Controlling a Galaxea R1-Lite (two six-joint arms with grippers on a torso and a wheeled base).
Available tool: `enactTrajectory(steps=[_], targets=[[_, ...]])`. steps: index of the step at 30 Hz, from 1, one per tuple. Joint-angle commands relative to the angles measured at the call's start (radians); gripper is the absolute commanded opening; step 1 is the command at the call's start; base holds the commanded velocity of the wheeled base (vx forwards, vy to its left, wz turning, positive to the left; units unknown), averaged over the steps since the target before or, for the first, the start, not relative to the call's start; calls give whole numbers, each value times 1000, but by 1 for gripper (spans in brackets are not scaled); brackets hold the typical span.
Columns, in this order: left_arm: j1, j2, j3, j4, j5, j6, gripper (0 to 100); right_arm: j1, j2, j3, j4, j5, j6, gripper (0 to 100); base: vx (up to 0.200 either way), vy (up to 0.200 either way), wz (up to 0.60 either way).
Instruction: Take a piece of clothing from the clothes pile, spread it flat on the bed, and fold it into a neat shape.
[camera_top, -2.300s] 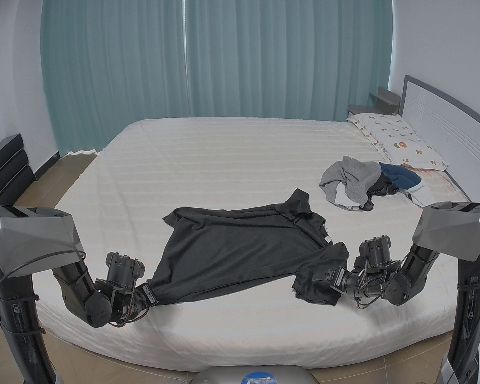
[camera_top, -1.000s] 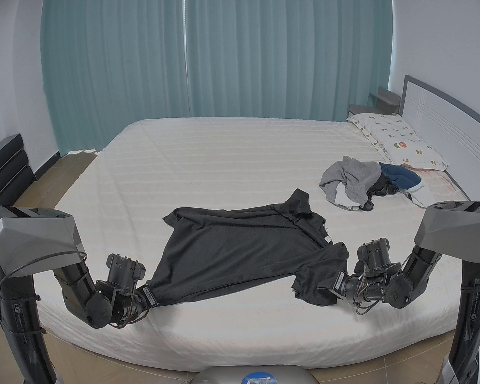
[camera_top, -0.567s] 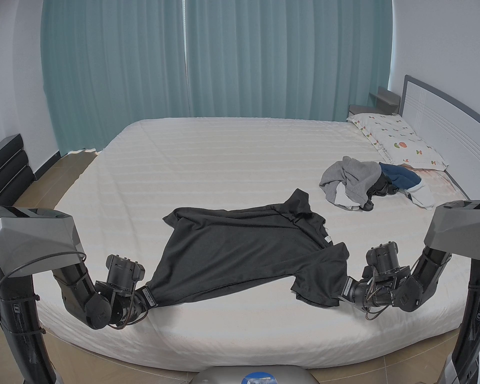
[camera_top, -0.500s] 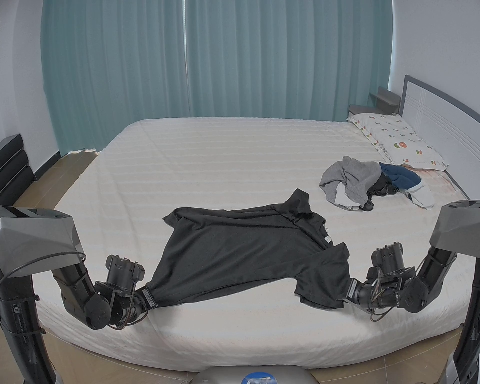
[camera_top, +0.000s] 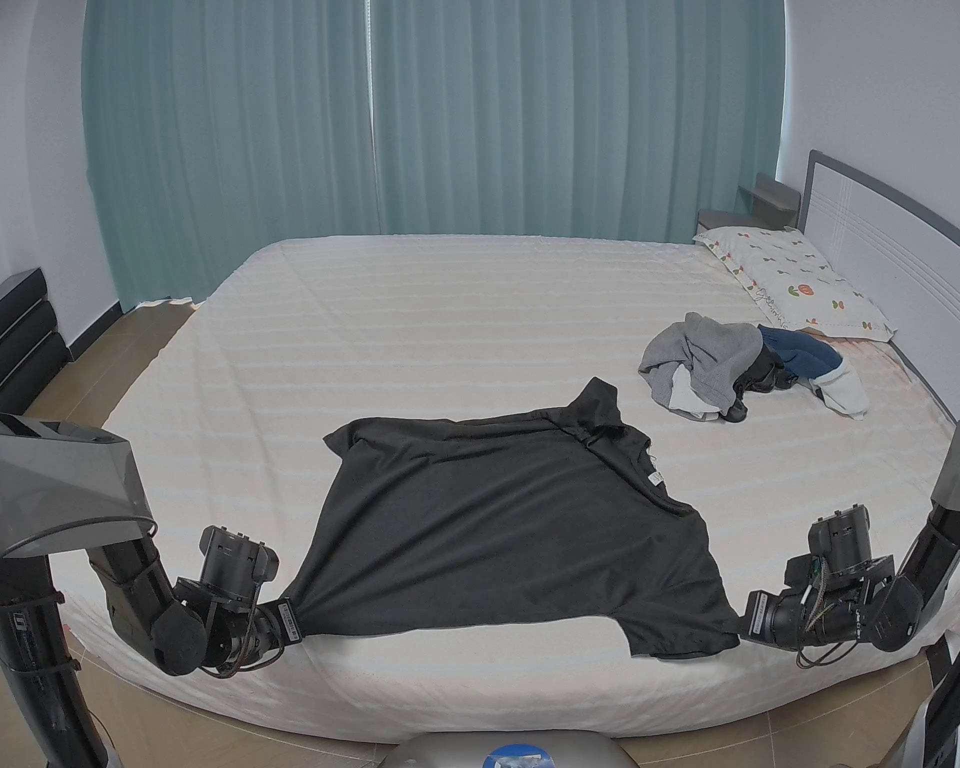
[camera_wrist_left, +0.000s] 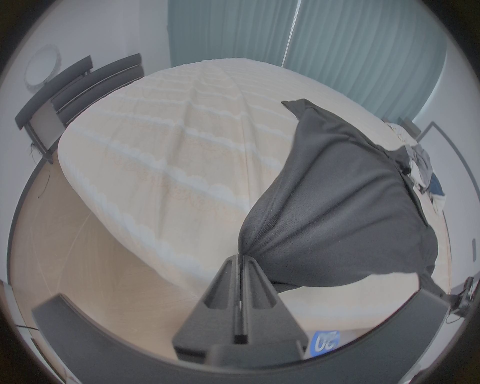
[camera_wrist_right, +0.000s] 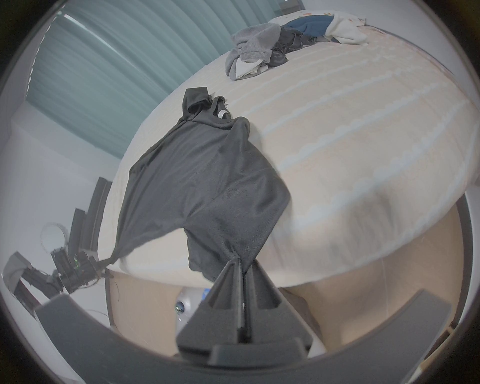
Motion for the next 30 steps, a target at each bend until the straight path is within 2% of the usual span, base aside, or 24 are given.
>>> enactTrajectory(steps=[1,7,9,17,30], targets=[[-20,-48,59,1,-1,36,0,-22,-35,80,-4,11,-61,0,0,0,0],[-51,-45,122,8,-1,102,0,-22,-37,139,-7,16,-101,0,0,0,0],[-57,-42,158,8,-1,161,0,-21,-35,162,-4,16,-112,0,0,0,0],[-68,-30,204,15,-1,227,0,-19,-11,225,0,16,-190,0,0,0,0],[-71,-12,215,12,-1,233,0,-4,50,240,-15,17,-194,0,0,0,0]])
